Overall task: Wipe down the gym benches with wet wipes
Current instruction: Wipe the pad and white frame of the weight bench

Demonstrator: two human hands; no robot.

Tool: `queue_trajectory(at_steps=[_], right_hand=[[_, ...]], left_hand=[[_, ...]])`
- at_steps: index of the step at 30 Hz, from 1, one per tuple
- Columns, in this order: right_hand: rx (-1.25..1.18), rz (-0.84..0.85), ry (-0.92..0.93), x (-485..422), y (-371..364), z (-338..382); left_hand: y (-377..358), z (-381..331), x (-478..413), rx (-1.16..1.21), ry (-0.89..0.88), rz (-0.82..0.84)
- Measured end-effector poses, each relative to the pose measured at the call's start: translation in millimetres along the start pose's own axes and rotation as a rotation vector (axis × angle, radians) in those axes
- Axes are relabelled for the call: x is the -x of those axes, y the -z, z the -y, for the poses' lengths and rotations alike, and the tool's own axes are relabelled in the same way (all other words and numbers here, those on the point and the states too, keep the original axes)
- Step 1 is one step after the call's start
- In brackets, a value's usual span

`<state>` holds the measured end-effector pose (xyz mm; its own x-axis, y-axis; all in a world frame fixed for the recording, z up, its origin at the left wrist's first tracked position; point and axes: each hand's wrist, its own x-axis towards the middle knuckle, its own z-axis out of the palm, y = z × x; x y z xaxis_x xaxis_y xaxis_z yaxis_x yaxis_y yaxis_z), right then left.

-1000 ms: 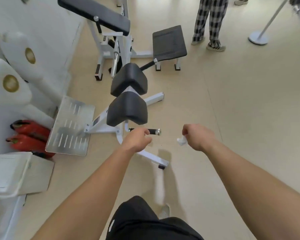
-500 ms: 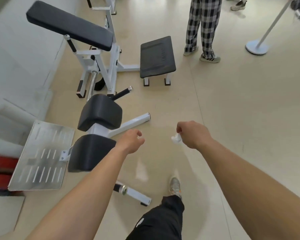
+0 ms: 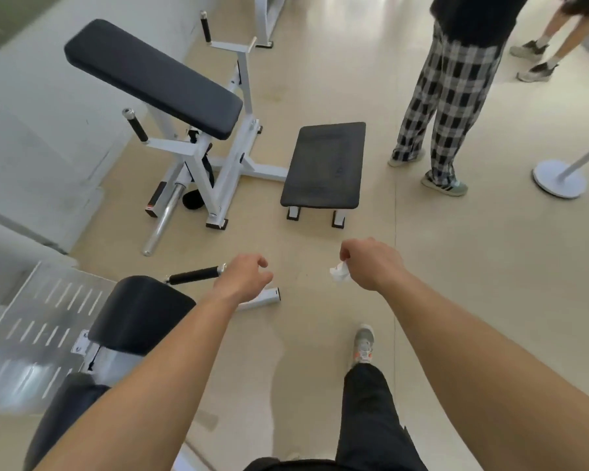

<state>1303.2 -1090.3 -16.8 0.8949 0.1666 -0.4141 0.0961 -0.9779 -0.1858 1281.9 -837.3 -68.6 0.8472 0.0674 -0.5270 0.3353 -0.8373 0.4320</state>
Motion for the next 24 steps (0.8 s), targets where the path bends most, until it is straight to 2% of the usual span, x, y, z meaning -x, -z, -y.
queue_trajectory(at_steps=[5,12,17,24], right_hand=[[0.086,0.023,0.153,-139,73,-36],[0.167,0.014,0.331,-300,173,-20],[0.199,0.040,0.418,-422,207,17],[0.246,0.058,0.473,-620,242,106]], left_hand=[[42,-60,-97,0.068,0.101,-0.102],[119,-117,-194,0.146,0.230,-0.180],[175,-113,-283,0.210,0.290,-0.217],[284,-62,-458,0.209,0.302,-0.242]])
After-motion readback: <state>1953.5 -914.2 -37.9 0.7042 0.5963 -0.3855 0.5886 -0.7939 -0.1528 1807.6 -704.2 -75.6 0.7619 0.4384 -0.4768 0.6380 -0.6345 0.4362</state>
